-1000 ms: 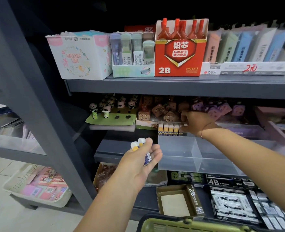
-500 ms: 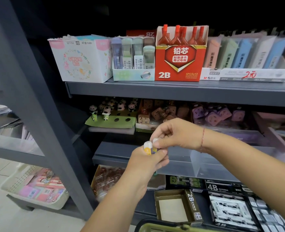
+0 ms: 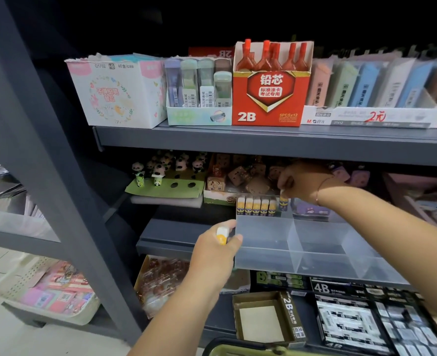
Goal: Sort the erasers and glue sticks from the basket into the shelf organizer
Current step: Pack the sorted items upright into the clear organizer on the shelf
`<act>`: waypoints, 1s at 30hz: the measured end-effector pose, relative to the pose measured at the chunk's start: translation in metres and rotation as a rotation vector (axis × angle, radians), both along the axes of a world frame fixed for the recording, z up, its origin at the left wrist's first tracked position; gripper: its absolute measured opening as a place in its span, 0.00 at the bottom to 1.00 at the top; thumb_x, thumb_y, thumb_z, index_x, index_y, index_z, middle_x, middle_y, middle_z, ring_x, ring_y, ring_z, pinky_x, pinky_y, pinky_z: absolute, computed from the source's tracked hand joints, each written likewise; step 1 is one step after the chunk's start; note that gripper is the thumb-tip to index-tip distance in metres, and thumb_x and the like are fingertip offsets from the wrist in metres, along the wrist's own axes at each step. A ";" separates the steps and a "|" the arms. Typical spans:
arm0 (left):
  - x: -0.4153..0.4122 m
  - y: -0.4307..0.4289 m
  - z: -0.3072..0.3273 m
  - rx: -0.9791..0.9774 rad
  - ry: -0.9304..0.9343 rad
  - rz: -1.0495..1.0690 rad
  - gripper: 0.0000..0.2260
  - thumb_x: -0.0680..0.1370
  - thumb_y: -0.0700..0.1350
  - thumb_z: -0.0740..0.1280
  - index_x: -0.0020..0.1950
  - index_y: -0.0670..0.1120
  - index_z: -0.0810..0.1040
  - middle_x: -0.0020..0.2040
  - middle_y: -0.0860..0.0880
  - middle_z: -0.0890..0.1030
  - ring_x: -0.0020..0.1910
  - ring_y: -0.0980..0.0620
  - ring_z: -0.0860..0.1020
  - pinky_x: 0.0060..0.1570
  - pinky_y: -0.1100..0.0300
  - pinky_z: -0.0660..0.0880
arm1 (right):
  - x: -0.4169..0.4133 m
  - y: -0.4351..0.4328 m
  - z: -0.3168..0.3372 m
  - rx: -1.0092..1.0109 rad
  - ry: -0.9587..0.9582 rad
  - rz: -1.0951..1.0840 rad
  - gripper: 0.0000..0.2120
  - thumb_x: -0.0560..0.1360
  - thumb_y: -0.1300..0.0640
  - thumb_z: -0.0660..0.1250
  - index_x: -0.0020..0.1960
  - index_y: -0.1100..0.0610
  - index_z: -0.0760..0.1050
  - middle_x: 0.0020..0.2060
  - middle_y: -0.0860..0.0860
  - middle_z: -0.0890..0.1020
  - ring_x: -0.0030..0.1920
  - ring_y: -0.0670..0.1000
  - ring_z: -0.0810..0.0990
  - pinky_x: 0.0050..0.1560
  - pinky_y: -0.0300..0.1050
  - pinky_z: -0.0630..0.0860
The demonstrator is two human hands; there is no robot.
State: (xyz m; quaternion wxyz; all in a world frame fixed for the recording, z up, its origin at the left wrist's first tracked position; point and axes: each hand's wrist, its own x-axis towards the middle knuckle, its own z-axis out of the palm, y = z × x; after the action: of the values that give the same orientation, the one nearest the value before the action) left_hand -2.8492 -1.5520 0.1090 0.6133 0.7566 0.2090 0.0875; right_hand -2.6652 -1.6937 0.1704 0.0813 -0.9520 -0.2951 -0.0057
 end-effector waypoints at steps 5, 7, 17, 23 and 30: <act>0.000 0.000 -0.004 -0.011 0.024 -0.053 0.17 0.81 0.45 0.63 0.70 0.54 0.72 0.63 0.57 0.76 0.59 0.57 0.74 0.44 0.70 0.69 | -0.003 0.004 -0.017 -0.074 -0.073 -0.034 0.05 0.73 0.58 0.67 0.43 0.48 0.75 0.45 0.49 0.79 0.45 0.52 0.77 0.49 0.41 0.74; 0.000 0.000 -0.004 -0.036 0.018 -0.045 0.17 0.81 0.44 0.63 0.70 0.54 0.72 0.62 0.57 0.76 0.58 0.57 0.74 0.39 0.72 0.68 | -0.002 0.003 -0.024 -0.086 -0.067 -0.064 0.05 0.73 0.56 0.67 0.44 0.48 0.71 0.41 0.48 0.76 0.41 0.52 0.75 0.46 0.41 0.74; -0.002 0.003 0.002 -0.084 -0.011 0.043 0.12 0.80 0.45 0.65 0.63 0.52 0.74 0.52 0.53 0.78 0.50 0.54 0.76 0.45 0.64 0.73 | -0.008 0.010 -0.025 -0.058 -0.071 -0.170 0.09 0.74 0.48 0.67 0.50 0.52 0.76 0.48 0.51 0.80 0.47 0.54 0.78 0.50 0.44 0.76; -0.005 0.002 0.013 0.107 -0.044 0.053 0.08 0.78 0.45 0.67 0.54 0.52 0.69 0.48 0.50 0.74 0.40 0.58 0.71 0.32 0.67 0.66 | -0.086 0.033 0.003 0.496 0.582 0.330 0.08 0.74 0.51 0.70 0.44 0.56 0.80 0.39 0.50 0.82 0.36 0.43 0.77 0.38 0.35 0.73; -0.005 -0.003 0.014 0.219 -0.082 -0.003 0.11 0.78 0.45 0.68 0.55 0.49 0.67 0.45 0.52 0.74 0.38 0.58 0.71 0.30 0.73 0.67 | -0.096 0.042 0.000 0.507 0.692 0.274 0.08 0.72 0.58 0.73 0.45 0.64 0.81 0.31 0.49 0.80 0.30 0.42 0.75 0.31 0.32 0.68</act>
State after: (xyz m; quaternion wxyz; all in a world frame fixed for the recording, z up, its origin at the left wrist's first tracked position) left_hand -2.8546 -1.5547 0.1233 0.5353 0.8151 0.1719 0.1395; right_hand -2.7610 -1.6518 0.1702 0.4061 -0.8000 -0.3630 0.2516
